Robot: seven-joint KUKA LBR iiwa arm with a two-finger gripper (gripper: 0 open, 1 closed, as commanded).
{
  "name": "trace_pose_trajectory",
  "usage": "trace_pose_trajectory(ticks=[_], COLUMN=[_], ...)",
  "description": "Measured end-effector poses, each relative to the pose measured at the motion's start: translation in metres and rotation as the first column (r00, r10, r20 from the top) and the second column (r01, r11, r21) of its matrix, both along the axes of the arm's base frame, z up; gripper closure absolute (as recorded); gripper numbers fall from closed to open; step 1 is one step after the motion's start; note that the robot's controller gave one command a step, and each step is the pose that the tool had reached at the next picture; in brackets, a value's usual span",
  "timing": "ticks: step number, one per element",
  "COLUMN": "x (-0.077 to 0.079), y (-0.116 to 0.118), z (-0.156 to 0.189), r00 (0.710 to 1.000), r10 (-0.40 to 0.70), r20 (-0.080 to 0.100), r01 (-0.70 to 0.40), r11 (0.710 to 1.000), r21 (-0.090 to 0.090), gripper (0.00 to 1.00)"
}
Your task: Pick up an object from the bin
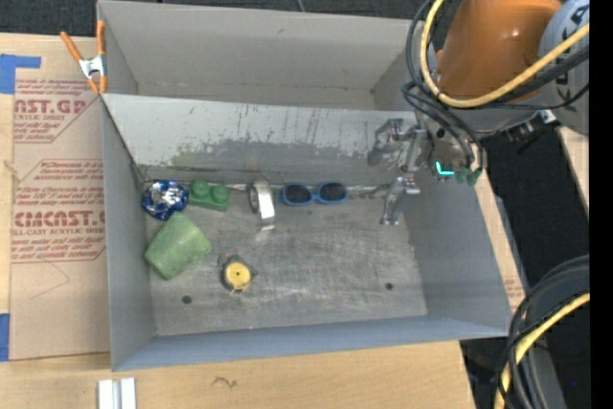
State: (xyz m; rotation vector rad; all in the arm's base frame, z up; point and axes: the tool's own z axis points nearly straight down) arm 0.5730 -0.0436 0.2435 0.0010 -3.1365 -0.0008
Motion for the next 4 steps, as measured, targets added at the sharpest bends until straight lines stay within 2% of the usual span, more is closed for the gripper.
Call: trace_pose_trajectory(ticks=[1,2,3,4], x=[0.017,0.019,0.011,-0.048], y=[0.058,0.057,0.088,0.136], z=[-0.060,-0.172,-0.163,-0.131], r00=[1.000,0.993,0.985,0.998], r10=[0.025,0.116,0.174,0.067], r20=[0.002,0.013,0.007,0.004], r01=[-0.025,-0.116,-0.174,-0.067], r11=[1.000,0.993,0.985,0.998], r21=[0.003,0.000,0.001,0.003], gripper=[0.00,0.00,0.00,0.00])
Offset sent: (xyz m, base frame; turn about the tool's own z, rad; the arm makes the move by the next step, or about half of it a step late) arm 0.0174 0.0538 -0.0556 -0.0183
